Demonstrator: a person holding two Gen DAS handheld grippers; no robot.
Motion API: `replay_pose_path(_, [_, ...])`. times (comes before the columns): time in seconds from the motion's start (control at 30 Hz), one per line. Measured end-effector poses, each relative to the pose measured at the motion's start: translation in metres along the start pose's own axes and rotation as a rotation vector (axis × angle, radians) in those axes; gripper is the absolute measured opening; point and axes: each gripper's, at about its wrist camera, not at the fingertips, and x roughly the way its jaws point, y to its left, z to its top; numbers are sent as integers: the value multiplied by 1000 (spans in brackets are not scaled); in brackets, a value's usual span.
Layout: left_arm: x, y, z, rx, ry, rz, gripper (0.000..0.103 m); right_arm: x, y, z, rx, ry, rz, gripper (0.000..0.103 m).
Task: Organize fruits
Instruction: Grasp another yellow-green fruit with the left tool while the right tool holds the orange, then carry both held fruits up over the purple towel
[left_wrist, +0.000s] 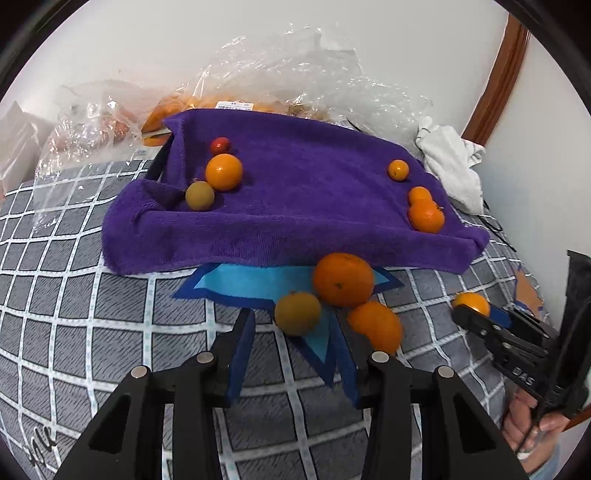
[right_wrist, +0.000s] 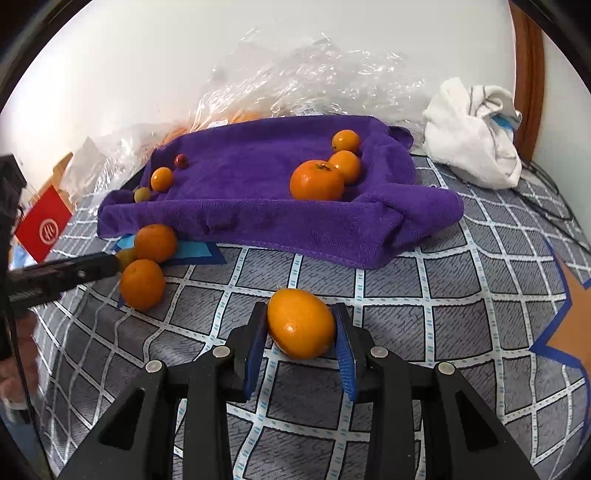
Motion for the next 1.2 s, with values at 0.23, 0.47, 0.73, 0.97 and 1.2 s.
replay_pose_path(0.23, [13, 0, -2, 19, -43, 0, 30, 0, -6, 0, 35, -4, 37, 35])
replay_pose_path(0.47, [6, 0, -6, 27, -70, -26, 27, 1, -5, 0, 34, -3, 33, 35])
replay_pose_path(0.73, [-13, 8, -7, -6, -148, -54, 27, -1, -6, -1, 43, -9, 30, 35])
replay_pose_path(0.97, [-23, 12, -4, -31, -212, -54, 27, -8, -16, -3, 88, -44, 40, 35])
replay_pose_path(1.2, [-24, 21, 0, -67, -227, -35, 27, -16, -23, -1, 129, -28, 67, 35])
